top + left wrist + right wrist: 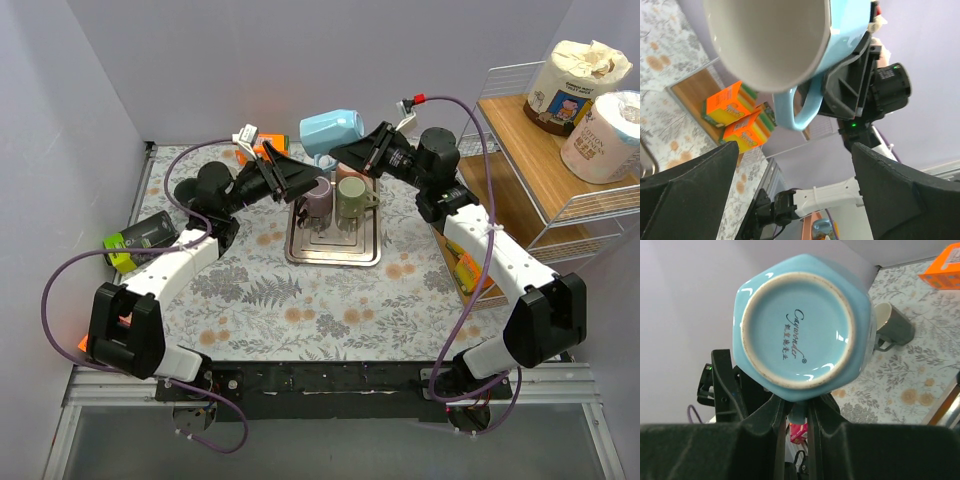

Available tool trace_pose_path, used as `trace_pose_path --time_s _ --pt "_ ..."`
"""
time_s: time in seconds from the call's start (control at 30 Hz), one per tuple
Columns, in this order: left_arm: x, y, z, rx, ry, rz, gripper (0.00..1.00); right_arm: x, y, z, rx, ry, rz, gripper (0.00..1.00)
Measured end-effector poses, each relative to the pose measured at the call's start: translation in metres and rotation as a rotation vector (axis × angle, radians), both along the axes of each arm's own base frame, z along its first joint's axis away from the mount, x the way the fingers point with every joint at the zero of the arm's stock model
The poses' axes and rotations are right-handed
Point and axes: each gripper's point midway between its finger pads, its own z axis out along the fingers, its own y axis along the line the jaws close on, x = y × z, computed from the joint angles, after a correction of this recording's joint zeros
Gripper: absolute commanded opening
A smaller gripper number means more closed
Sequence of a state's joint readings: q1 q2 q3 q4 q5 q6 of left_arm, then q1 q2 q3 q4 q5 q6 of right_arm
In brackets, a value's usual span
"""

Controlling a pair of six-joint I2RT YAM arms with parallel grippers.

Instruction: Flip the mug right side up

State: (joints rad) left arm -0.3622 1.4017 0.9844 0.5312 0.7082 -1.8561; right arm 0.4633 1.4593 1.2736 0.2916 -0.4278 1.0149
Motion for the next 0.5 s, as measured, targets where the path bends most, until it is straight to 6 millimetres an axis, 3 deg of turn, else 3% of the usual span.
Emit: trace_pose_path --time_s 0.17,0.27,0.33,0.5 --pt "0.004 -0.003 0.023 -0.092 -0.056 -0.021 0.88 -0.01 0.003 0.018 0.068 -0.028 0.083 0.01" --pt "0.009 -0.006 0.025 -0.124 -0.091 -0.033 0.79 -0.014 0.0 0.031 0.112 -0.063 0.114 0.01" --pt "0.013 -0.009 0.023 -0.137 -0.104 -0.039 0.79 -0.017 0.0 0.036 0.128 -0.088 0.132 0.01" --pt "0.014 -0.013 0.025 -0.166 -0.142 -0.047 0.74 -0.02 -0.001 0.035 0.143 -0.104 0.161 0.01"
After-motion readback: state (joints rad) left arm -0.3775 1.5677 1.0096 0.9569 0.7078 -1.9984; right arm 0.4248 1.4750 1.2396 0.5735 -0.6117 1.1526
